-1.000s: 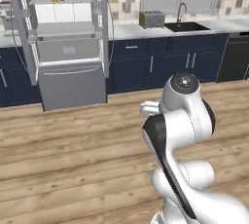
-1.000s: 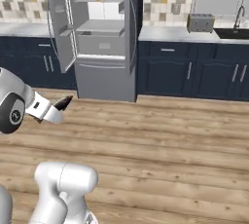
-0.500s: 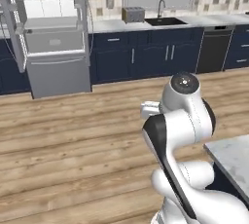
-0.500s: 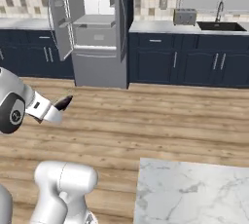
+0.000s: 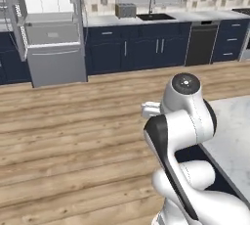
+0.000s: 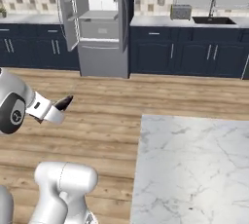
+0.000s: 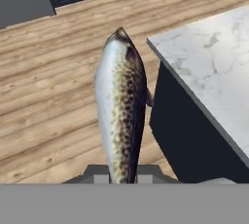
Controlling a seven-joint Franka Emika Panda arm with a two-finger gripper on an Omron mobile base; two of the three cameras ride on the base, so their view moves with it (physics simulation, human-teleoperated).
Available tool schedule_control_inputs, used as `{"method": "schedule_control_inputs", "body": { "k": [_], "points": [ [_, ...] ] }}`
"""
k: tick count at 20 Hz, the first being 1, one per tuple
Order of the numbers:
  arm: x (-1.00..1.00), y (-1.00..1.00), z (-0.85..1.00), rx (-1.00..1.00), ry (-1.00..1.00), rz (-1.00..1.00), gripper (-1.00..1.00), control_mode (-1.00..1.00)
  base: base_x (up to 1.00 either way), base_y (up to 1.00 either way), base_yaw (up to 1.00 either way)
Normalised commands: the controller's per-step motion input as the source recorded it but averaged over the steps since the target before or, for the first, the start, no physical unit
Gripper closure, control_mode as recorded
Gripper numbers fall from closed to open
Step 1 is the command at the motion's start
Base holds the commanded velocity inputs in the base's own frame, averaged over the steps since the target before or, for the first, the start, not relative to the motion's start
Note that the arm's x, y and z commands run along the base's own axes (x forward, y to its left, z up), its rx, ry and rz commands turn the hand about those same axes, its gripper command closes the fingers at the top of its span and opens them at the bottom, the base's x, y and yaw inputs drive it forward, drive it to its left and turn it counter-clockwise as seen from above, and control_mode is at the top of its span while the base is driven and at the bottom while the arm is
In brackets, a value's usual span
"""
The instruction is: Take the cheese, fish, and broccoli from the fridge and place them on the plate on the dining counter to create an appetizer plate.
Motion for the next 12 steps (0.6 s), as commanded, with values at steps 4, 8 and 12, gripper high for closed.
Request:
{"method": "schedule_control_inputs", "body": {
  "k": [4, 8, 12],
  "points": [
    [0.0, 0.0, 0.0, 0.0, 0.0, 0.0, 1.0, 1.0, -1.0, -0.01, 0.0],
    [0.0, 0.0, 0.0, 0.0, 0.0, 0.0, 1.0, 1.0, -1.0, -0.04, 0.0],
    [0.0, 0.0, 0.0, 0.0, 0.0, 0.0, 1.0, 1.0, -1.0, 0.0, 0.0]
  ]
}}
